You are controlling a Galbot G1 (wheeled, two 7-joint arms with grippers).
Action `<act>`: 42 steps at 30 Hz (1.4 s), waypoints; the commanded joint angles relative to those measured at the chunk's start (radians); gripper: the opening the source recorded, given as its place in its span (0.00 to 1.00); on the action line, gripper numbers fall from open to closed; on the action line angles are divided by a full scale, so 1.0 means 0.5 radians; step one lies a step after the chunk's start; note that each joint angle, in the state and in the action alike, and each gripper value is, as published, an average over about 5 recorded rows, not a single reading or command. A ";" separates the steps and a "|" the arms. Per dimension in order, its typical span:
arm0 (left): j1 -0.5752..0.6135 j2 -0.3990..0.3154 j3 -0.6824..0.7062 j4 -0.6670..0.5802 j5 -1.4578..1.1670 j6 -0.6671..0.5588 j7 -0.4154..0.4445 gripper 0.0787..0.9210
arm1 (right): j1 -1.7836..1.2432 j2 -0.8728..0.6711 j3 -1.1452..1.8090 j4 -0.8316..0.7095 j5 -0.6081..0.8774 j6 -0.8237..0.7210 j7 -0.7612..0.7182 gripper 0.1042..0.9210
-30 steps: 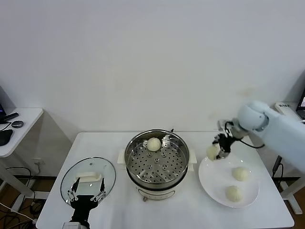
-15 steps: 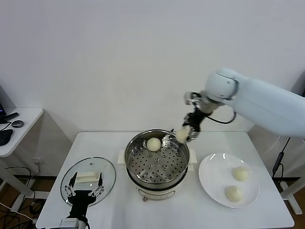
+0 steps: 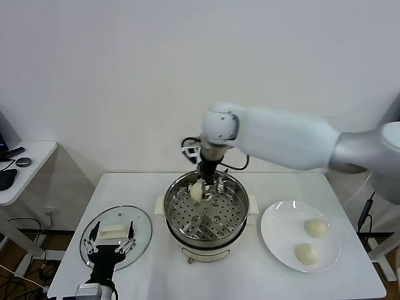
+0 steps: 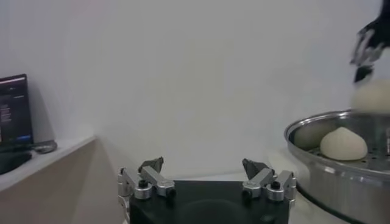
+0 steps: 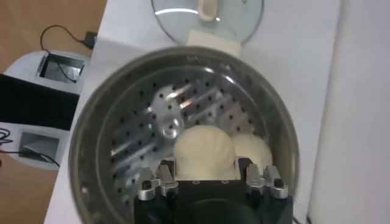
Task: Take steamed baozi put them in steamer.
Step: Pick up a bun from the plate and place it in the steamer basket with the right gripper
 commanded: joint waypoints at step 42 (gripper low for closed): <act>-0.037 -0.008 -0.018 0.042 -0.100 0.038 0.037 0.88 | 0.286 -0.821 0.229 0.407 -0.104 0.083 -0.061 0.88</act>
